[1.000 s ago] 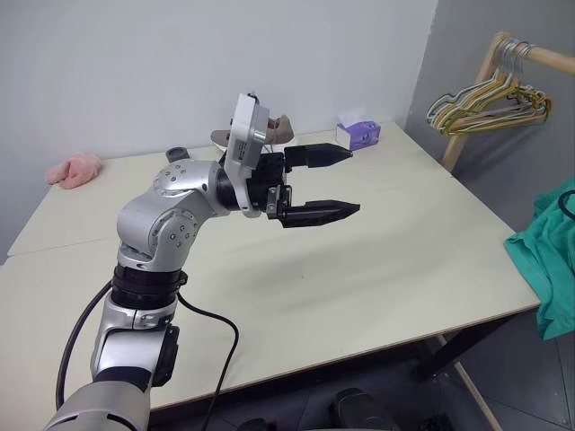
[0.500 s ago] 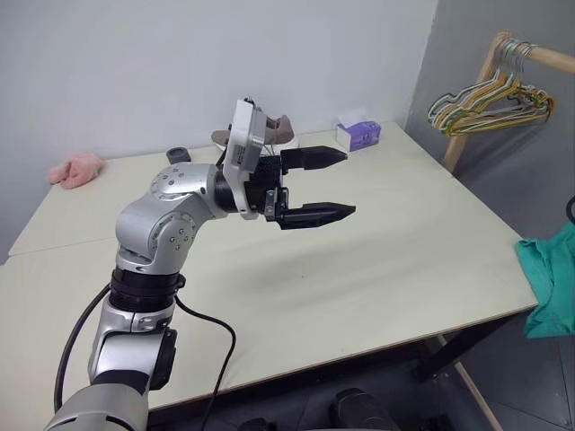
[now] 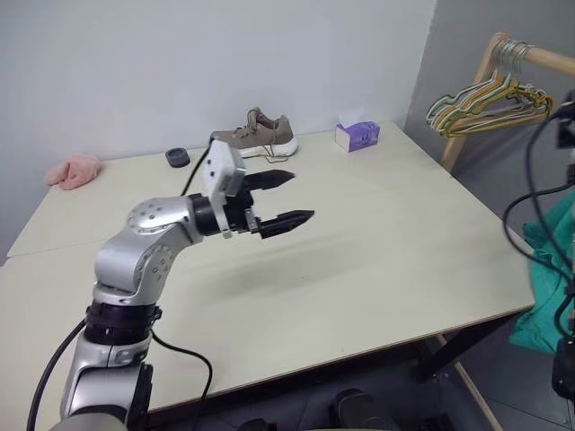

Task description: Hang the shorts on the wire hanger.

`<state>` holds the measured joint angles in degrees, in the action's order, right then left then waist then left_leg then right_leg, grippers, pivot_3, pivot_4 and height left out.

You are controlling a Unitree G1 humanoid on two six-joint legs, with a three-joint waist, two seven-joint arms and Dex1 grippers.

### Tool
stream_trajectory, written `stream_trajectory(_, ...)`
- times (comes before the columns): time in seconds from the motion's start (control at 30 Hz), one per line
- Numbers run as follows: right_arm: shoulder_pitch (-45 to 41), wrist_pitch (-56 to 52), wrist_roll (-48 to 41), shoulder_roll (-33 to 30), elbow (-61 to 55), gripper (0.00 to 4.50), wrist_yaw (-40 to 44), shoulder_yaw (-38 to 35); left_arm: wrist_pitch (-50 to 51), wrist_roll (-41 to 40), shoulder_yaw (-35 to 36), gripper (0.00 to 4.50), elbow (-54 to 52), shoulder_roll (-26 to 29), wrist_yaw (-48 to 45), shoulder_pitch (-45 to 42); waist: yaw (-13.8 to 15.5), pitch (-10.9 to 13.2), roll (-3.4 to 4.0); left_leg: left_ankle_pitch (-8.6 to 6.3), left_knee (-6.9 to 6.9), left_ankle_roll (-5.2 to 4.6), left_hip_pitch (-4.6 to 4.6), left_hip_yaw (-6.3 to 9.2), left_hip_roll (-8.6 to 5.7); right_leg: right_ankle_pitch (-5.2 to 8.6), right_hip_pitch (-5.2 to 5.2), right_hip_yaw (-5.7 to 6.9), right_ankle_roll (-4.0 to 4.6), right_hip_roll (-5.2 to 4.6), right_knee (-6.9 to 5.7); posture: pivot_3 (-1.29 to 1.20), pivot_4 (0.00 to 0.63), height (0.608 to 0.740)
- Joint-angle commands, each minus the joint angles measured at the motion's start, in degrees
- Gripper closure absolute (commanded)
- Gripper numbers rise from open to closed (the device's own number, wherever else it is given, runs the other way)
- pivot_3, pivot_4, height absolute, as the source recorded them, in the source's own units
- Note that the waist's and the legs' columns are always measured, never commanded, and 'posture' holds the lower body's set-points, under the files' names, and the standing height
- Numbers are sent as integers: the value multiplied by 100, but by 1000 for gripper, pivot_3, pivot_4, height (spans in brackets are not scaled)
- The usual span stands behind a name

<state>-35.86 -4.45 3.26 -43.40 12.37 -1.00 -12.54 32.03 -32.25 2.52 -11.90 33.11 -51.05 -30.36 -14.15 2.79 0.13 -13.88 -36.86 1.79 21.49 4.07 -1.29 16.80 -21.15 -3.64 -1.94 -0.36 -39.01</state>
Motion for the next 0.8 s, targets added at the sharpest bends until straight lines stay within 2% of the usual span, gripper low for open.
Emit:
stream_trajectory(0.03,176,677,-408,358,-630,40,1009,489,-134,456,292,0,-198,8,807,195,19,0,-5,-1,0,-1,0,1,0,-1,1,1,-1,0,0,-182,0,740)
stream_trajectory(0.1,426,327,-1150,834,-1008,40,1895,837,-244,1012,481,0,-78,-101,1675,512,53,-3,-10,-2,-1,-3,0,4,-1,-1,2,3,-2,-2,0,-164,0,740)
stream_trajectory(0.17,656,5,-1478,1267,-1175,40,2495,1282,-341,1583,772,0,71,-335,2731,902,69,-8,-18,-10,-1,-17,-8,7,1,-2,7,1,-1,-1,-1,-140,0,740)
stream_trajectory(0.3,880,-215,-1397,1952,-890,40,2762,1775,-476,2089,1029,0,-109,-757,3679,1832,243,-15,-38,-13,-2,-20,-10,20,2,-18,5,4,27,-24,-6,-92,0,740)
stream_trajectory(0.47,919,505,-722,2624,151,40,2359,2123,-699,2352,1216,0,-244,-1190,4314,2552,672,-36,-82,-14,-10,-18,-6,21,-14,-32,4,14,17,-47,-5,-36,0,740)
stream_trajectory(0.6,904,587,-942,2887,527,40,2699,2049,-796,2369,1362,0,-160,-1337,4488,2610,1006,-32,-93,-12,-14,-18,-10,22,-17,-53,8,19,15,-42,1,-4,10,740)
stream_trajectory(0.73,792,716,-971,2977,830,40,2704,1912,-932,2303,1402,0,-36,-1341,4408,2547,1169,-31,-96,-11,-13,-18,-22,10,-18,-54,15,8,15,-18,2,9,15,740)
stream_trajectory(0.8,738,749,-971,3019,967,40,2733,1864,-986,2281,1404,0,65,-1303,4330,2484,1194,-29,-98,-11,-12,-18,-27,6,-17,-54,18,4,16,-16,1,51,41,740)
